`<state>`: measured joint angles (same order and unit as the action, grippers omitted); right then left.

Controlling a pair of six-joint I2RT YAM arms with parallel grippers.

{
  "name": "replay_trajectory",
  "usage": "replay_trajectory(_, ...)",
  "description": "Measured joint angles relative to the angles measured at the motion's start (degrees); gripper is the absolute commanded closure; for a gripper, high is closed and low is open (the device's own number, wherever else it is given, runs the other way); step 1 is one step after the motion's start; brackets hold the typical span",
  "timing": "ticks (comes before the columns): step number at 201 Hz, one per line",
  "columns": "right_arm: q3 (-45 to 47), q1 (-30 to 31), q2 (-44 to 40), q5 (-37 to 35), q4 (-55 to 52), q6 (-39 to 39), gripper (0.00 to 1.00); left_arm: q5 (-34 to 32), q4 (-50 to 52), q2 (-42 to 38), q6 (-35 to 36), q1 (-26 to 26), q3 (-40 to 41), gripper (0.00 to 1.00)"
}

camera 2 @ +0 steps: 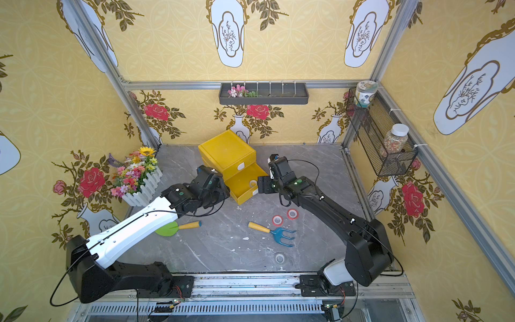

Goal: Place the transparent tape into the drawer according to color
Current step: Place the tape in the drawer.

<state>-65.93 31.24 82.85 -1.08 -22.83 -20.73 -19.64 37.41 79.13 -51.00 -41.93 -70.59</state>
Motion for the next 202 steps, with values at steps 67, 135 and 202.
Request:
replay_trajectory(67,2.6,0.0,-2.9,-1.1,-1.7,-0.4,0.08,-1.3,-3.6,14.1,7.3,0.8,-10.9,0.48)
replay_trajectory(135,5.0,0.0,-6.3,-1.8,-3.0,-1.3,0.08,-0.9,-3.8,21.1,10.4,0.8,-12.8,0.47)
replay_trajectory(202,6.8,0.0,-8.0,-1.5,-5.9,-2.7,0.07,0.7,-5.1,23.0,11.5,0.8,-13.0,0.33)
